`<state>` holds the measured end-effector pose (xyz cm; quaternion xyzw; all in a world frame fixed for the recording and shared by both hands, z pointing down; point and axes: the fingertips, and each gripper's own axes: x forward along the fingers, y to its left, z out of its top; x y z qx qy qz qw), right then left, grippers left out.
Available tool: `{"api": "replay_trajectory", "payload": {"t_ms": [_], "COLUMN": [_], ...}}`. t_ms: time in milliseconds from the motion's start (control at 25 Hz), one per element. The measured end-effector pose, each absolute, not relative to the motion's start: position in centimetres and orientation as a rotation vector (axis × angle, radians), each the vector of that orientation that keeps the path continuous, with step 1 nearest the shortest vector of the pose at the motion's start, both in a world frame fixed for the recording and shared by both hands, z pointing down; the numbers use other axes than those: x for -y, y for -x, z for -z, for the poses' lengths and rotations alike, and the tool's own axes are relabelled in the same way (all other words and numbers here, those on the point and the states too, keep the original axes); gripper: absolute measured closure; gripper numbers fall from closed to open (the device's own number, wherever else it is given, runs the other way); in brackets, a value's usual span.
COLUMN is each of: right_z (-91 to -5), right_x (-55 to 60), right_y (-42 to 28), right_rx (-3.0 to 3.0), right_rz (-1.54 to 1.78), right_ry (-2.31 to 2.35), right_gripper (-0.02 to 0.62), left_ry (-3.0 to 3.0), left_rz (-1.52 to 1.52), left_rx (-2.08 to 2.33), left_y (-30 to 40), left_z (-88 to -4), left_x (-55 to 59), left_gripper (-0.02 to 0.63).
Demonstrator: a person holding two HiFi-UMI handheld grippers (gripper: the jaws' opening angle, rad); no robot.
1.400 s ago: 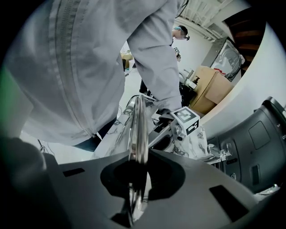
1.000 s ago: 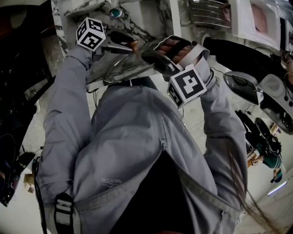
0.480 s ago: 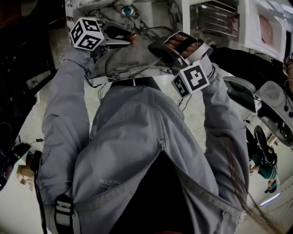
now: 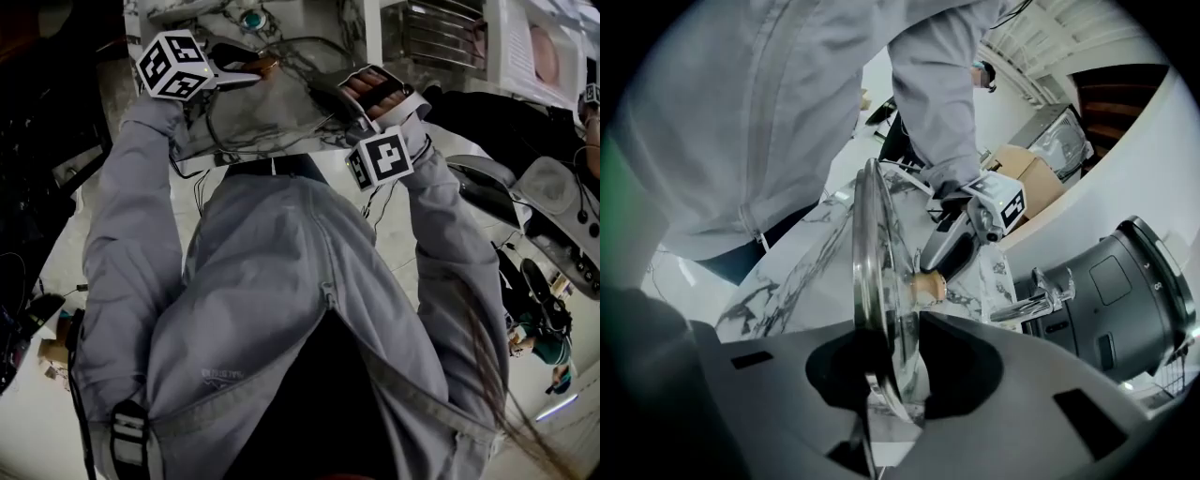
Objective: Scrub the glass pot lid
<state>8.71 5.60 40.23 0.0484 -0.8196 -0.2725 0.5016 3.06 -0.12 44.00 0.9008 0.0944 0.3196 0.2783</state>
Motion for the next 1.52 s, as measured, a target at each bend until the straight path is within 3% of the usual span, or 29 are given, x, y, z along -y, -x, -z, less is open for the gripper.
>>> {"api": "replay_trajectory", "payload": {"t_ms": [360, 880, 920, 960, 1520], "right_z": [-43.2, -43.6, -43.6, -43.5, -41.6], "right_x": [-7.0, -7.1, -7.1, -7.0, -0.9], "right_y": [-11.2, -12.4, -12.3, -12.2, -11.4], "right_rx": [1.78, 1.778, 1.782, 1.788, 1.912], "right_rz": [0.576, 0.434, 0.432, 0.432, 0.286], "right_ry": [-0.07, -0.165, -0.172, -0.179, -0.429], "right_gripper": [0.417, 0.402, 0.402, 0.402, 0.402], "left_ry": [-2.429, -2.42, -2.431, -2.446, -2.503], "left_rz": [-0.942, -1.097, -1.041, -0.958, -0.738], "left_rx": [-0.222, -0.113, -0.061, -0.01, 0.213], "left_y": [-2.6, -2.5, -2.6, -3.0, -3.1], "left_z": [-44.7, -48.0, -47.8, -47.1, -41.3], "left_x": [0.6, 2.2, 2.9, 3.9, 2.8], "left_gripper": [0.433, 0.456, 0.581, 0.595, 0.595]}}
